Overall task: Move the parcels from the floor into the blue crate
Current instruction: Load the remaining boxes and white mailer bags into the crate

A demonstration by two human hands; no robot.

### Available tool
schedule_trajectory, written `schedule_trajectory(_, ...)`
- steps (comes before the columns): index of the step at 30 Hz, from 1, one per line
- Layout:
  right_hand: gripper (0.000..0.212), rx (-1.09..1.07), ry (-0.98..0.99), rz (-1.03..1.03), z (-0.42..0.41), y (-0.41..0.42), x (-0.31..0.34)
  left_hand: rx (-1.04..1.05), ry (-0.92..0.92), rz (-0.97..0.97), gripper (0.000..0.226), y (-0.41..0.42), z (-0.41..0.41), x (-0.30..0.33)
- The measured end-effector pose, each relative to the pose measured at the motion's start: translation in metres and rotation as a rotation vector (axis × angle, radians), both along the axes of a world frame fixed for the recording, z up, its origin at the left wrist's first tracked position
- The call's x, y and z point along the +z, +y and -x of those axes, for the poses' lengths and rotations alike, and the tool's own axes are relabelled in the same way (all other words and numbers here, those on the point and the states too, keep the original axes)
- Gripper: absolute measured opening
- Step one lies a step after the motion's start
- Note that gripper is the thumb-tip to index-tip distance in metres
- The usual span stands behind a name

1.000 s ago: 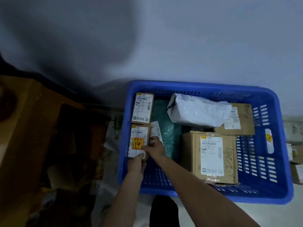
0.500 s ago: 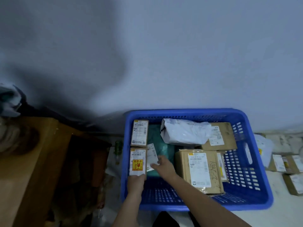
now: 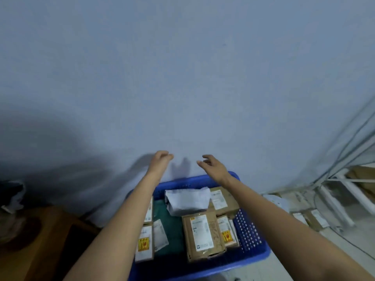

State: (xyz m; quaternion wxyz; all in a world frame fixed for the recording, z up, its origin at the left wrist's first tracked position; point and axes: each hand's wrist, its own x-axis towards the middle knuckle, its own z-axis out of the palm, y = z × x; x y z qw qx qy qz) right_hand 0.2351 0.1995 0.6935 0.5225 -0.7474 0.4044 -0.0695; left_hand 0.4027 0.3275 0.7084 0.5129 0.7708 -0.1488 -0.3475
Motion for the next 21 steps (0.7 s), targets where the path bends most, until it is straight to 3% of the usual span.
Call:
schedule_trajectory(6,0.056,-0.174,-0.072,0.136,0.108,-0.057,0.078,-0.261,-0.095,0.07,0.035,-0.089,0.08,0.073)
schedule_trajectory(12,0.057,-0.372,-0.123,0.195,0.259,-0.096,0.109,-0.452,-0.197,0.159,0.036,-0.164,0.226,0.128)
schedule_trajectory(21,0.052,-0.499,-0.103,0.224,0.509,-0.14,0.112,-0.531,-0.214,0.127,0.031,-0.218,0.463,0.11)
